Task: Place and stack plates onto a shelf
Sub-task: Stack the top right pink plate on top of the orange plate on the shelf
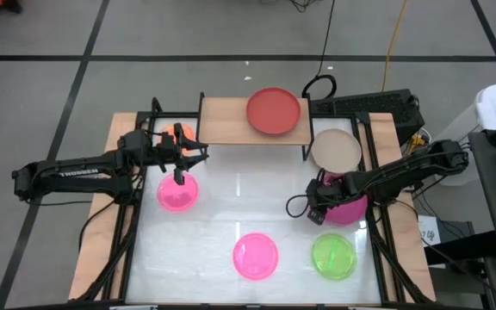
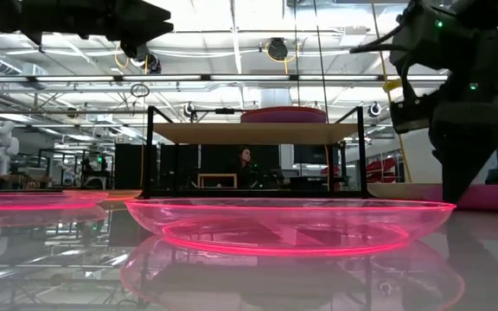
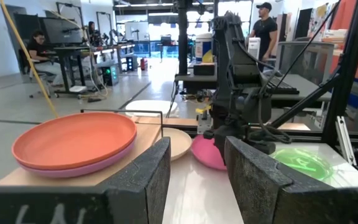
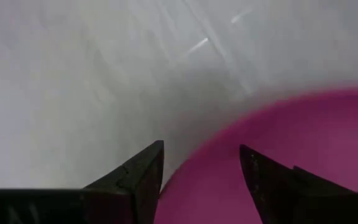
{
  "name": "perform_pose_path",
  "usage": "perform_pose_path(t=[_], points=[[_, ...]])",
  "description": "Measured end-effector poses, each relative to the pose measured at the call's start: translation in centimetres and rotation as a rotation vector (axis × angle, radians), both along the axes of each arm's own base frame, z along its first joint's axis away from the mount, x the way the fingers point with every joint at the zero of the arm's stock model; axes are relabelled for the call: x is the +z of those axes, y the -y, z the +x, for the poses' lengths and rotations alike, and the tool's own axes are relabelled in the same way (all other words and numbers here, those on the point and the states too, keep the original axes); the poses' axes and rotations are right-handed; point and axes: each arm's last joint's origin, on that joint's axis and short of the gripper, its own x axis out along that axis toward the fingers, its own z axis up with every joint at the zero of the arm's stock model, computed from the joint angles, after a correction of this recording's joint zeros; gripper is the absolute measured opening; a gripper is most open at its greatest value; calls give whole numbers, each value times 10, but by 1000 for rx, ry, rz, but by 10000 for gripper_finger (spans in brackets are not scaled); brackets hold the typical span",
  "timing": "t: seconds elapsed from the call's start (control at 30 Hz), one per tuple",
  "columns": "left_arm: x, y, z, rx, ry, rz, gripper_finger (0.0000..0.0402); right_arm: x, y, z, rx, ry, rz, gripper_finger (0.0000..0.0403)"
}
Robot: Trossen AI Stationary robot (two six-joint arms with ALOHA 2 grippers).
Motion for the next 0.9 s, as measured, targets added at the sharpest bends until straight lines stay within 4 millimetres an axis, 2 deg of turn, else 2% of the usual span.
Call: perform_pose_path(t=[0.1, 0.17, 0.4, 0.43, 0.67, 0.9], points=[[0, 0, 0, 0, -3, -1, 159, -5, 1, -3, -28, 0, 6, 187], [0, 0, 0, 0, -3, -1, 159, -5, 1, -3, -37, 2, 11, 168], [0, 0, 0, 1, -3, -1, 159, -4, -4, 2, 0, 56, 42, 28], [0, 0, 0, 2, -3, -1, 159, -2, -5, 2, 9, 71, 45, 18], [-1, 0, 0, 2, -10, -3, 159, 10, -13, 4, 20, 195, 145, 6], [-2, 0, 0, 2, -18, -5, 159, 43, -20, 15, 89, 523, 232, 0]])
